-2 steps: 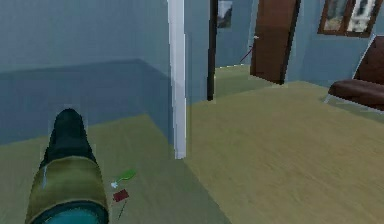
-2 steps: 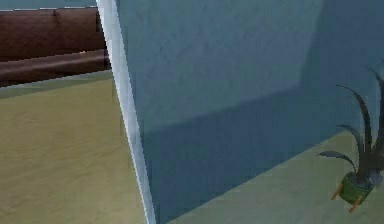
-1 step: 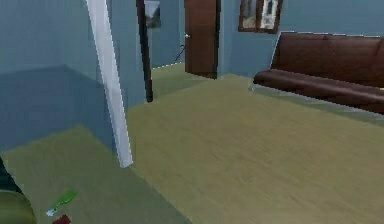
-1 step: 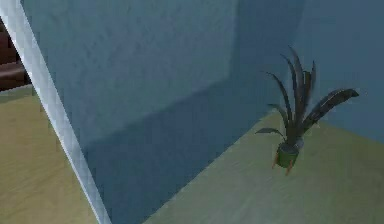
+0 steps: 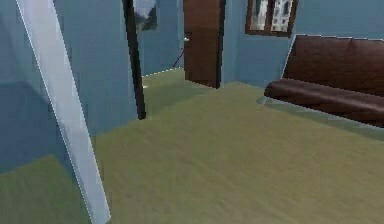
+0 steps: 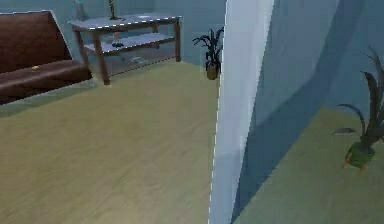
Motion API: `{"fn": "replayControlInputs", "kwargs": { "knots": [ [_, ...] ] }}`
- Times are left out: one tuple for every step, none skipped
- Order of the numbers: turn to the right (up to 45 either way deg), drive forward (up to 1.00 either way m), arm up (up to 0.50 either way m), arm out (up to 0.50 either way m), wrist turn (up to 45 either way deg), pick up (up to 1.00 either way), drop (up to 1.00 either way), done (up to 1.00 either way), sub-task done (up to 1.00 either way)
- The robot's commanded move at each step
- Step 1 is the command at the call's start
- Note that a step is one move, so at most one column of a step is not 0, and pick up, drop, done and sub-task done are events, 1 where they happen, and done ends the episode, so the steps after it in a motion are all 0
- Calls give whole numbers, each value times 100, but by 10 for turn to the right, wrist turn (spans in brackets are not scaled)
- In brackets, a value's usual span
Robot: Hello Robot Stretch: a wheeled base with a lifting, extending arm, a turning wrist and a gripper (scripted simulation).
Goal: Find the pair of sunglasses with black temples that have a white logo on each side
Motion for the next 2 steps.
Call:
{"fn": "replayControlInputs", "kwargs": {
  "knots": [
    [450,0,0,0,0,0,0,0,0],
    [60,0,0,0,0,0,0,0,0]
  ]
}}
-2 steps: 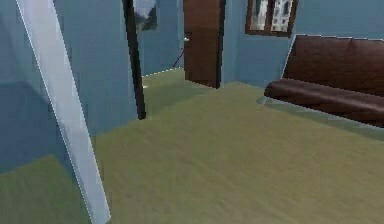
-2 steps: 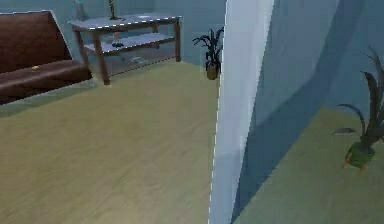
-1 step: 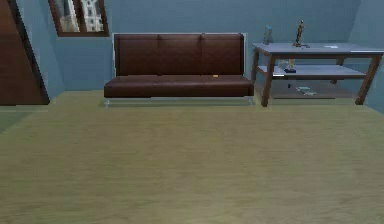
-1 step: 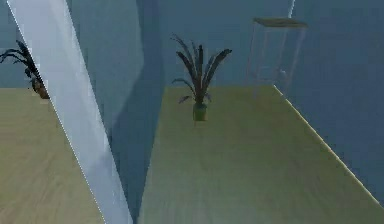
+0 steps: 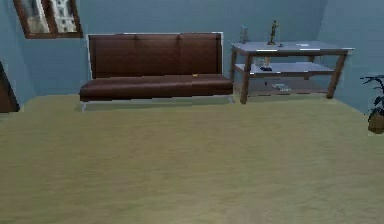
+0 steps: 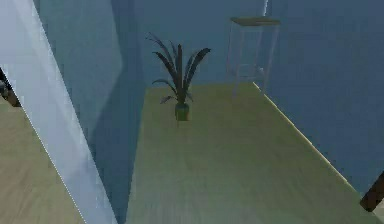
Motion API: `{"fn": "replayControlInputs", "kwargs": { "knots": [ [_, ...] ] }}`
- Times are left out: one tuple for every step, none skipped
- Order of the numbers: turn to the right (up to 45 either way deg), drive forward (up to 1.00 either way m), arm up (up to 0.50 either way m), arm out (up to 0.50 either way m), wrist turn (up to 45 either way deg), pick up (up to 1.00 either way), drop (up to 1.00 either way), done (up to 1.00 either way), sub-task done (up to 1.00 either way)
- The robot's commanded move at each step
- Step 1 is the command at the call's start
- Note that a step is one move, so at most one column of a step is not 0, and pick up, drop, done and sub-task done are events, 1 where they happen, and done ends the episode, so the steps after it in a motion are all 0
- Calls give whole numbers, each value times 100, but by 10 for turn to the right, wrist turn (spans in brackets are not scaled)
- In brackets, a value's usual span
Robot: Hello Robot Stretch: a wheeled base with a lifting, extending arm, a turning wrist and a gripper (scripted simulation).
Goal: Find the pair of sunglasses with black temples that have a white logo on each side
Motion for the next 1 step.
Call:
{"fn": "replayControlInputs", "kwargs": {
  "knots": [
    [0,100,0,0,0,0,0,0,0]
  ]
}}
